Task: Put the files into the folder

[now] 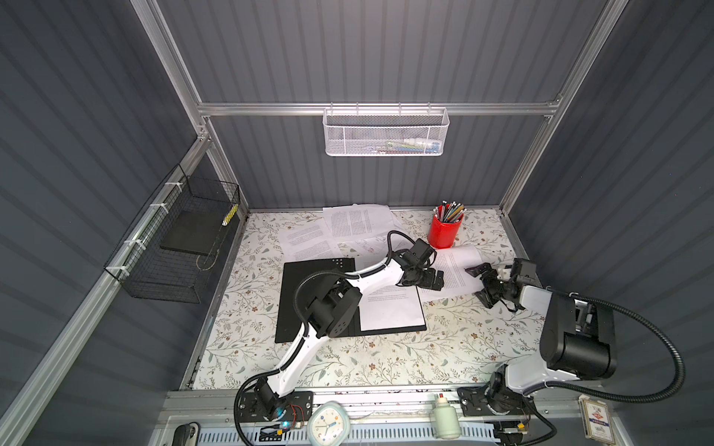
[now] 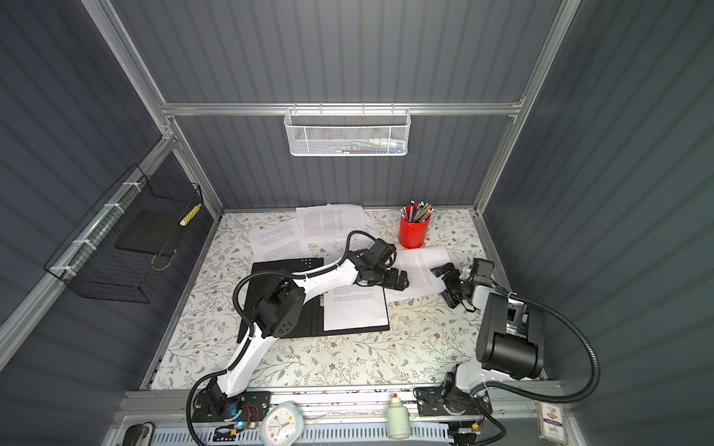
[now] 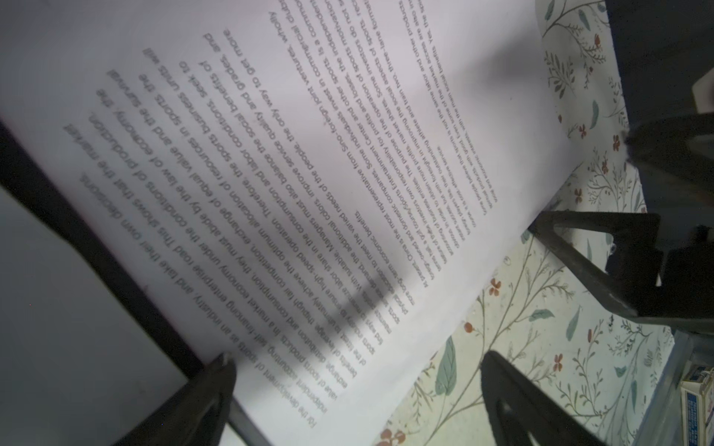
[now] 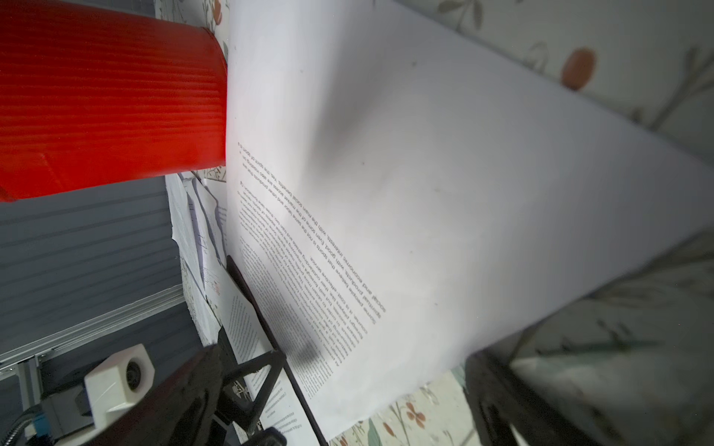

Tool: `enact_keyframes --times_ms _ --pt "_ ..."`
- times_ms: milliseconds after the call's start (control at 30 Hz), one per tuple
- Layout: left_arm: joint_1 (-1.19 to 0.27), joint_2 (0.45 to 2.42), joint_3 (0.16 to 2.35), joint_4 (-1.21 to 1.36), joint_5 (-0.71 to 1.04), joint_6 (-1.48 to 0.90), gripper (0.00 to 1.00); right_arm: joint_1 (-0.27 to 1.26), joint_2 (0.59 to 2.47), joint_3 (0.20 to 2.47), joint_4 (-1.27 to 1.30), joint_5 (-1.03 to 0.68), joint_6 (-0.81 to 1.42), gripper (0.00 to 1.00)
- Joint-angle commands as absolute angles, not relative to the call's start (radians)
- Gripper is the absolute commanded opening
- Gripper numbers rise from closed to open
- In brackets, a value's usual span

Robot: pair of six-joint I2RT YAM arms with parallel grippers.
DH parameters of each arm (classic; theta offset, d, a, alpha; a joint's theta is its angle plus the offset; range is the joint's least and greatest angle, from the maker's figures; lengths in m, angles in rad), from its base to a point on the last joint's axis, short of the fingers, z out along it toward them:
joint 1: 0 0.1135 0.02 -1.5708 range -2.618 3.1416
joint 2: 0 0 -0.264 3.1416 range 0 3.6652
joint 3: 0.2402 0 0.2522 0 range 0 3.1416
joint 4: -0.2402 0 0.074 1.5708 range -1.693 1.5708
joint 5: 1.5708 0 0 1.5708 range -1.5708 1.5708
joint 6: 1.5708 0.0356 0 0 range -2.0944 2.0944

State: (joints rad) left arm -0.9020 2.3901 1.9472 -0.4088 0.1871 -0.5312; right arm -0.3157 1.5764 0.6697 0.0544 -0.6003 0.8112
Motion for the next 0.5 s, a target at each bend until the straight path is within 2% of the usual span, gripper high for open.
enact_keyframes --times_ms 0,267,367,467 --pt "-0.903 2.407 1.889 -0.488 0.197 -0.523 1.0 -0.289 1.622 0.659 0.067 -0.625 0.848 0.99" --pt "-0.903 2.397 1.84 -0.498 0.198 -0.508 1.0 -0.195 1.625 0.623 0.201 -0.666 0.937 0.97" --pt "-0.903 2.391 1.835 -0.496 0.2 -0.506 1.0 -0.156 1.596 0.596 0.23 -0.631 0.969 0.93" --pt "-0.902 2.387 1.836 -0.5 0.204 -0.512 1.0 -0.126 1.556 0.521 0.322 -0.568 1.055 0.84"
